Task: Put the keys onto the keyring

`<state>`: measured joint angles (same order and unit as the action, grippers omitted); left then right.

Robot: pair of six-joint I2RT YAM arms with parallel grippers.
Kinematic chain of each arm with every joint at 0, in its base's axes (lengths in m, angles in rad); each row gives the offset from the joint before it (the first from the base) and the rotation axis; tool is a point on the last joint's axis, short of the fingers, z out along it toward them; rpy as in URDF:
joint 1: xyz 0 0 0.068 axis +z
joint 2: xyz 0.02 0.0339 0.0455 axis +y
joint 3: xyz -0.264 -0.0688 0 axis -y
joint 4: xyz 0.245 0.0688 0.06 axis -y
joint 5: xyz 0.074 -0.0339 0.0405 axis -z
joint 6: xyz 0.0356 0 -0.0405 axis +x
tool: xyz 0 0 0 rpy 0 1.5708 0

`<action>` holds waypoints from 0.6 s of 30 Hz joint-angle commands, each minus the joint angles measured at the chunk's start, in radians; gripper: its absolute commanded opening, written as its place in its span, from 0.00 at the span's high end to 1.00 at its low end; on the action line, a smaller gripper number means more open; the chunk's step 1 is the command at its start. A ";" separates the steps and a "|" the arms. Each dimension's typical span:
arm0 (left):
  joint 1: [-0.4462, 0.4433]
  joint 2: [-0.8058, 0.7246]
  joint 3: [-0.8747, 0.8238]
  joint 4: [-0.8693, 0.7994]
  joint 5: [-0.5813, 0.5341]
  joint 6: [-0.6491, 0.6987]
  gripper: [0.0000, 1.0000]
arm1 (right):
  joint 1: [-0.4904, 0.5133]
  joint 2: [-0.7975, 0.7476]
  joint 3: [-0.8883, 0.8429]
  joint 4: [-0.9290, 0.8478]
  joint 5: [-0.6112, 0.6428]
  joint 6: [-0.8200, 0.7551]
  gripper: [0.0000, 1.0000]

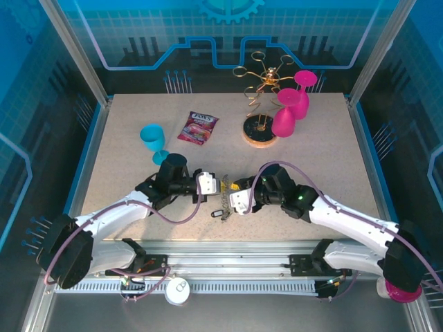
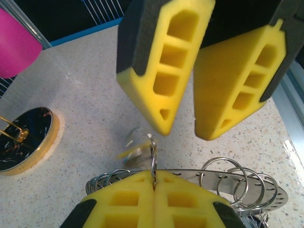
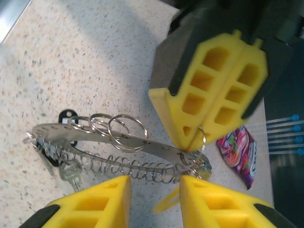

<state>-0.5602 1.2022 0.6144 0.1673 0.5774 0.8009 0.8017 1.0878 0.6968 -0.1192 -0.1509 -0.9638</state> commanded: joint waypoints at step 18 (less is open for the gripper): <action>0.009 -0.034 0.031 0.054 0.174 0.043 1.00 | -0.032 -0.099 -0.059 0.093 0.020 -0.006 0.62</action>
<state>-0.5583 1.1774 0.6086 0.2306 0.6895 0.8150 0.7483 1.0145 0.6449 -0.0124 -0.1719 -0.8356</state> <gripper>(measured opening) 0.048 0.387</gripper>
